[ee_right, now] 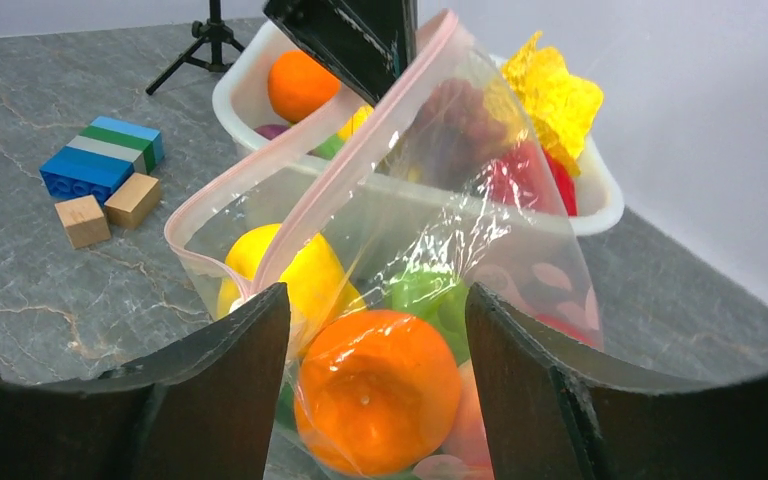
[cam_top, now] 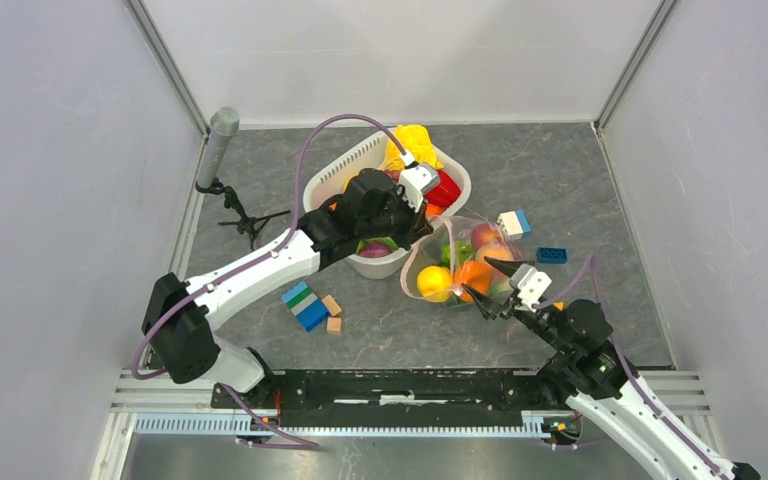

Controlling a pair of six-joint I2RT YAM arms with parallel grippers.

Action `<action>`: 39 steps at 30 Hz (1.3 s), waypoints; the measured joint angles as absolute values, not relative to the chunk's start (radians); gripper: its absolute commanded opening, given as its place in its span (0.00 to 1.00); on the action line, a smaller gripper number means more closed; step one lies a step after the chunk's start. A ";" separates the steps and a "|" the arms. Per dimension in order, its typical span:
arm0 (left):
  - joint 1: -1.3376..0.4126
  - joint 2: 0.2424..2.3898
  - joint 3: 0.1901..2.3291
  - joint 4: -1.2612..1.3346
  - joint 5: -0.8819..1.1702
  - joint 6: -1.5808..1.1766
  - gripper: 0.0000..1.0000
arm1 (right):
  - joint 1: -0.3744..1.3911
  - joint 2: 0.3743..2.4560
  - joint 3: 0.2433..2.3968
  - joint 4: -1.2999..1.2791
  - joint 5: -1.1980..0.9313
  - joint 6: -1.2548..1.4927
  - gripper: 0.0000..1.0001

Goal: Place the food in the zip-top bag and seal the zipper
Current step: Zip the zipper food storage bag at the center of the board.

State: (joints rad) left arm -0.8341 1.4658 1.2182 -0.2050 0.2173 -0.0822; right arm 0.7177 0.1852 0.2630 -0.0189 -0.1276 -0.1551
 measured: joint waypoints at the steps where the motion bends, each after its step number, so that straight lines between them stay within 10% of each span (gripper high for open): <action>1: -0.833 1.466 1.218 -0.205 0.220 -0.083 0.02 | 0.718 0.174 0.262 -0.018 -0.135 -0.172 0.69; 17: -0.813 1.466 1.218 -0.208 0.245 -0.101 0.02 | 0.718 0.129 0.249 -0.144 -0.348 -0.334 0.65; 39: -0.806 1.466 1.218 -0.208 0.270 -0.115 0.02 | 0.718 0.270 0.231 -0.012 -0.363 -0.336 0.35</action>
State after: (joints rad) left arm -0.8062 1.4658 1.2182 -0.2077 0.2703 -0.1154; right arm 0.7177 0.2699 0.2306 -0.0120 -0.3630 -0.3359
